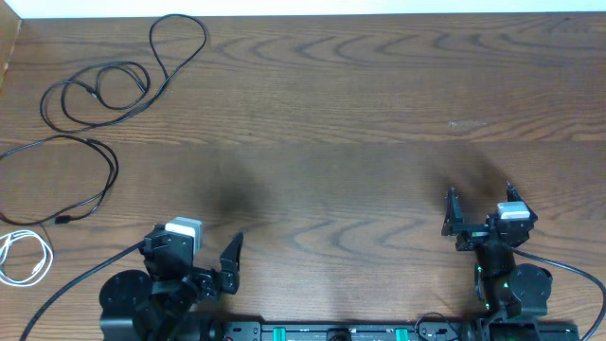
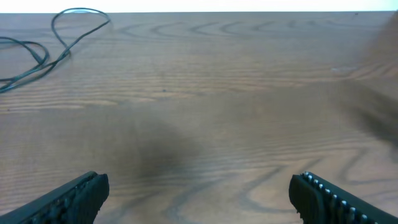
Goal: Untangle cables
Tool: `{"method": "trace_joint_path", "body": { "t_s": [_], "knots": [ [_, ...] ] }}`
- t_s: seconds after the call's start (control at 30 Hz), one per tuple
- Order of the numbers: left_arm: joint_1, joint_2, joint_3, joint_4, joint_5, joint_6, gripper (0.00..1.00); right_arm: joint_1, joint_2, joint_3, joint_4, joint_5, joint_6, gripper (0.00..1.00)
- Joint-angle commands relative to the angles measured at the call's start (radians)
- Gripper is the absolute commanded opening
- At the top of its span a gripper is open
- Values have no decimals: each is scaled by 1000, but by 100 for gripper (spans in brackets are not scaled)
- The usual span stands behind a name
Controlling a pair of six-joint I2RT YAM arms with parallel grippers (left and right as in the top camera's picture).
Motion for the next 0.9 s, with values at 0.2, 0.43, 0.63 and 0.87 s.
{"method": "trace_joint_path", "body": {
  "t_s": [0.2,0.43,0.63,0.87],
  "knots": [
    [80,-114,-137,61,20,26,97,0,-6,-4,-1,-3,3,99],
    [108,-173,-202,123,20,26,97,0,-6,-4,-1,-3,3,99],
    [108,-214,-275,231,37,22,97,0,-6,-4,-1,-3,3,99],
    [108,-226,-360,394,80,-2,97,0,-6,-4,-1,-3,3,99]
  ]
}}
